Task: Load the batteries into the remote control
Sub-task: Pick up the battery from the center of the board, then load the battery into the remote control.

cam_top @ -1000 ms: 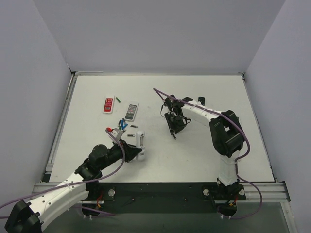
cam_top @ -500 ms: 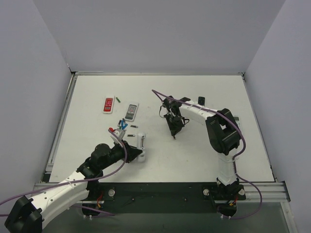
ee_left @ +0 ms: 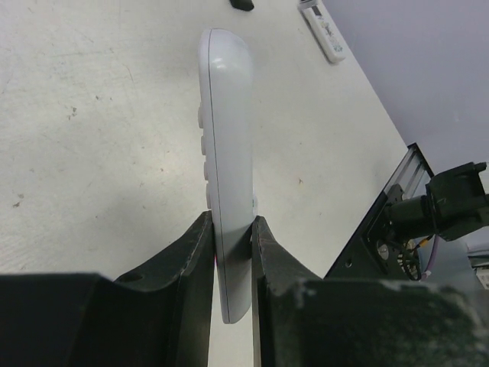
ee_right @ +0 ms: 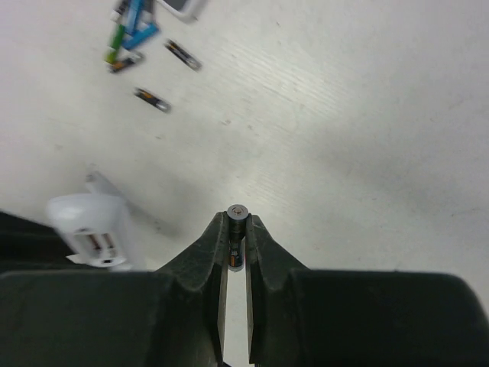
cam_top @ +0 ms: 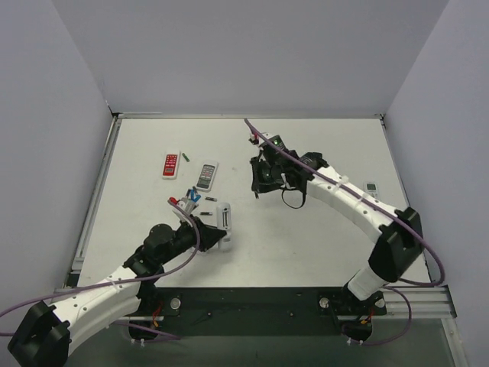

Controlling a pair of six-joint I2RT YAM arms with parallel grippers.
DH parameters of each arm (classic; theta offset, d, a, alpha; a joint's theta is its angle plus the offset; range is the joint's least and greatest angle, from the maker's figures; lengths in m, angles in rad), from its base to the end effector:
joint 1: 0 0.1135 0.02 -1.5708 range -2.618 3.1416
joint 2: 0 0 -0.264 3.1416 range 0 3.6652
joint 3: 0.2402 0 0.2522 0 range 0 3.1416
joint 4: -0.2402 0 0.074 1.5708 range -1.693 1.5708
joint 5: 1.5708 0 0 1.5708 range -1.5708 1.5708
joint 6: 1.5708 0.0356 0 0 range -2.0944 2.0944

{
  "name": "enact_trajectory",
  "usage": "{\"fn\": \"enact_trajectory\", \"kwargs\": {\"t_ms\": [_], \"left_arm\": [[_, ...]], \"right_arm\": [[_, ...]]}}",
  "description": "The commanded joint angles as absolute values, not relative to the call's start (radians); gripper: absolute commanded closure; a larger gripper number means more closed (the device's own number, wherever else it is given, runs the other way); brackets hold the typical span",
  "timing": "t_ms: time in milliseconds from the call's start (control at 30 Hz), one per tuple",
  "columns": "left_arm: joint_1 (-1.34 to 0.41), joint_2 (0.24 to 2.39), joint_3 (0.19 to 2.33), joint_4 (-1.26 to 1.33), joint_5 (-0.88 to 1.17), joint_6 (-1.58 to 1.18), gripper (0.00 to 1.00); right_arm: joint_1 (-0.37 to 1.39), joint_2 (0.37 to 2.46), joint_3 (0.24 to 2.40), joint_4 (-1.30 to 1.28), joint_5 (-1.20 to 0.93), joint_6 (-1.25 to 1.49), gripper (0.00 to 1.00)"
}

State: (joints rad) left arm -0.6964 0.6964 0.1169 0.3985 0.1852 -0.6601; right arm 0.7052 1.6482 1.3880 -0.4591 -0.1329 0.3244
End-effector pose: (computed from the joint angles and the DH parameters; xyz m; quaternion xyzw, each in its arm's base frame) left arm 0.1205 -0.1093 0.1793 0.0731 0.7636 -0.4553 0.4519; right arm 0.2823 0.2465 0.2997 -0.1989 0.8871 0.2555 0.3289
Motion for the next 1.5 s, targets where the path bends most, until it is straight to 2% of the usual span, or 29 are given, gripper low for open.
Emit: {"fn": "enact_trajectory", "kwargs": {"t_ms": [0,200,600,1467], "left_arm": [[-0.69,0.703,0.192,0.547,0.144,-0.727,1.0],[-0.692,0.718,0.245,0.566,0.135,-0.772,1.0],[-0.695,0.724,0.287,0.557,0.092,-0.838,1.0],[-0.727,0.712,0.314,0.503,0.055,-0.884,1.0]], "right_arm": [[0.764,1.468,1.335,-0.31,-0.123,0.397,1.0],[0.851,1.316,1.157,0.025,-0.054,0.43,1.0],[0.945,1.241,1.017,0.299,-0.015,0.384,1.0],[1.009,1.279,0.942,0.431,0.058,0.298,1.0]]}}
